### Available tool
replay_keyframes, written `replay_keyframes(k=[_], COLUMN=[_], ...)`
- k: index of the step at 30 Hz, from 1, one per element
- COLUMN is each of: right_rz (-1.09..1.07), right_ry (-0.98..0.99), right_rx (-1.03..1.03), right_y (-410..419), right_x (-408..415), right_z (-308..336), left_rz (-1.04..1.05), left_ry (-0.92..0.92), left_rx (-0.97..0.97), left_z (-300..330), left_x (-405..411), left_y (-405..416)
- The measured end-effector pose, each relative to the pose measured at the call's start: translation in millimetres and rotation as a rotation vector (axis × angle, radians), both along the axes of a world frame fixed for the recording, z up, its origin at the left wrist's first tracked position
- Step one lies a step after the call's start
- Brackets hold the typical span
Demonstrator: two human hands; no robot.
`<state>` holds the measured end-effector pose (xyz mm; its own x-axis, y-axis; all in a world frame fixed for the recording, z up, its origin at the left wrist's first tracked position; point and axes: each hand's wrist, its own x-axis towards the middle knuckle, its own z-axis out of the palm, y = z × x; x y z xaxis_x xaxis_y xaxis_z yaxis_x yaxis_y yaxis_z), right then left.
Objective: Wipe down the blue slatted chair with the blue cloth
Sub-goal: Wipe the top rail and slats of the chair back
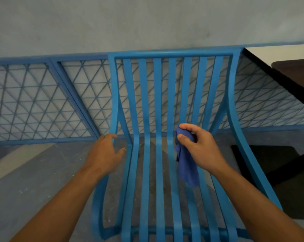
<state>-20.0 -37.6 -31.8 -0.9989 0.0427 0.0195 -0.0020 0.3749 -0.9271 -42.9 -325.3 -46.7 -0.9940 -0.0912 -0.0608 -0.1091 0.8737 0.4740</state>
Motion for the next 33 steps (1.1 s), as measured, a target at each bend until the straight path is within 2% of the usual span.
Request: replay_keyframes(k=[5, 11, 17, 25, 27, 29, 31, 33], right_rz=[0.071, -0.059, -0.184, -0.277, -0.284, -0.309, -0.382, -0.472], right_ry=[0.032, 0.097, 0.306, 0.409, 0.431, 0.457, 0.461, 0.451], right_rx=[0.081, -0.008, -0.050, -0.099, -0.104, -0.123, -0.157, -0.183], right_y=[-8, 10, 36, 41, 37, 33, 31, 28], right_x=[-25, -84, -161, -231, -244, -255, -266, -275], right_z=[43, 57, 22, -5, -7, -7, -6, -5], left_rz=[-0.075, -0.207, -0.381, -0.415, -0.429, -0.428, -0.391, -0.350], left_ry=[0.108, 0.303, 0.552, 0.903, 0.912, 0.836, 0.793, 0.827], left_rx=[0.024, 0.071, 0.037, -0.041, -0.085, -0.118, -0.113, -0.076], left_z=[62, 93, 74, 56, 65, 72, 72, 69], left_x=[-28, -93, -176, -262, -281, -298, -309, -313], left_y=[-5, 32, 89, 141, 150, 156, 159, 161])
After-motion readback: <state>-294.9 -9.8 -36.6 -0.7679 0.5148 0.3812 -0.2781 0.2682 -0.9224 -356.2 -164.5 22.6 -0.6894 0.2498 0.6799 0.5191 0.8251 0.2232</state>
